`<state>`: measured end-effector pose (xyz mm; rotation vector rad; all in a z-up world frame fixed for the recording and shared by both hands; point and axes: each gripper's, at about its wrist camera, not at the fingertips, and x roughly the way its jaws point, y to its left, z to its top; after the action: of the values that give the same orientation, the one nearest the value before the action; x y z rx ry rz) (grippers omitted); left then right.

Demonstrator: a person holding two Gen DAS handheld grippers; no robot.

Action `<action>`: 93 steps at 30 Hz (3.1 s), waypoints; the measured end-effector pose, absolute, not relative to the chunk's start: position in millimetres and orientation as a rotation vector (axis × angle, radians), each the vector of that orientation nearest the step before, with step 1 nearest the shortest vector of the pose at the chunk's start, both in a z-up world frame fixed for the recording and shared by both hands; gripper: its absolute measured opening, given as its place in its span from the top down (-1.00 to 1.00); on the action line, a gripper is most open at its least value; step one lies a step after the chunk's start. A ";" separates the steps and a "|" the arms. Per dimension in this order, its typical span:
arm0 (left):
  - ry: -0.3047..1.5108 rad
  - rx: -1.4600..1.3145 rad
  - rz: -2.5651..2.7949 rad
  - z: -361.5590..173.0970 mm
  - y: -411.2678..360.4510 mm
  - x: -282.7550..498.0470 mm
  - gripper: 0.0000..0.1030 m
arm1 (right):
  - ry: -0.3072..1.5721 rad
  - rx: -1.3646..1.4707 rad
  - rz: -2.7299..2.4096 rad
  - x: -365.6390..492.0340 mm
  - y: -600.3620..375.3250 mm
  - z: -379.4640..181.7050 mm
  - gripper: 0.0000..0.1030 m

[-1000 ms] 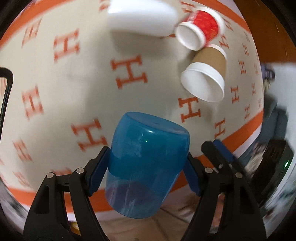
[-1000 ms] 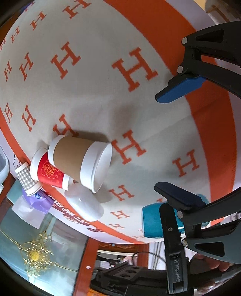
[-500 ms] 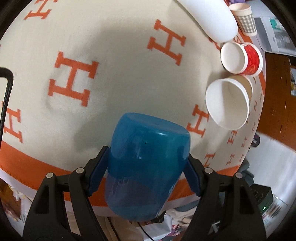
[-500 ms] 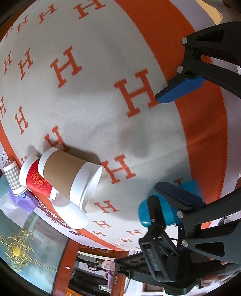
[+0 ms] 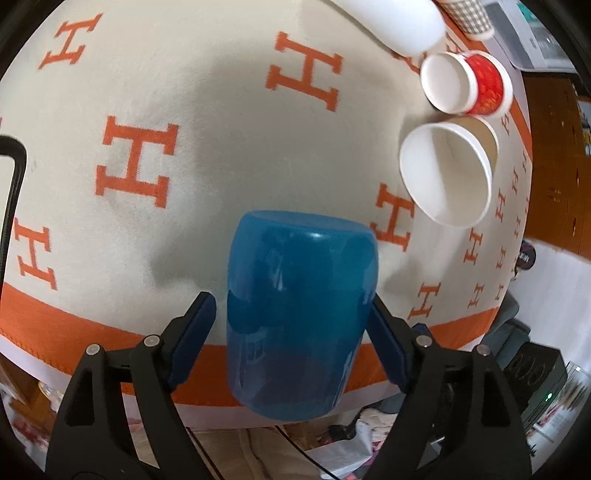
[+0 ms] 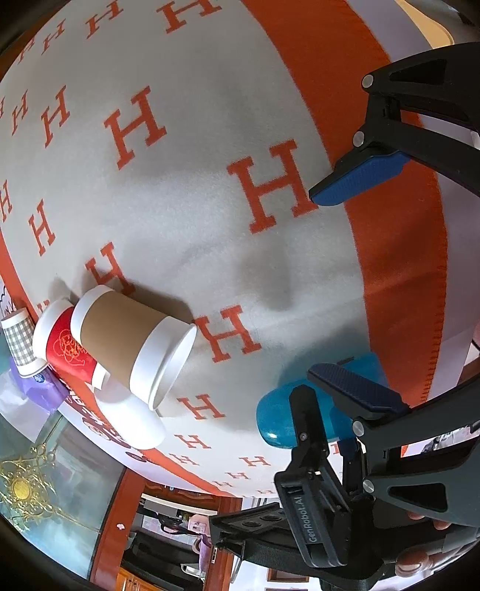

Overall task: Flip cup upside down
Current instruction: 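Lift the blue cup with the left gripper and rotate its base upward, then lower the blue cup rim-down onto the cloth and open the left gripper, then withdraw the left gripper from the upside-down blue cup, then move the right gripper to the blue cup and close around it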

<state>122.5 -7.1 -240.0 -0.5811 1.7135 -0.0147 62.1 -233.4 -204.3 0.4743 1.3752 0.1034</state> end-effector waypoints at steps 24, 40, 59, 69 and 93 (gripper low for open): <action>1.599 -0.397 -0.065 -184.9 3.8 104.0 -0.53 | 1.354 0.431 0.124 44.8 -220.0 -191.2 -0.73; 1.445 -0.344 -0.078 -142.4 24.2 78.4 -0.52 | 1.314 0.370 0.165 26.7 -219.0 -160.3 -0.73; 1.107 -0.190 0.045 -85.6 45.5 27.2 -0.53 | 1.245 0.248 0.335 16.5 -200.5 -98.8 -0.73; 1.045 -0.183 0.058 -107.5 54.8 26.9 -0.43 | 1.255 0.198 0.399 49.2 -179.2 -118.3 -0.78; 1.176 -0.202 0.080 -164.1 64.9 60.8 -0.31 | 1.407 0.208 0.552 120.7 -129.3 -201.0 -0.77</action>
<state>60.8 64.9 -164.1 -0.2020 1.1758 0.0798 120.7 -129.3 -201.0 0.2084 1.4073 0.5516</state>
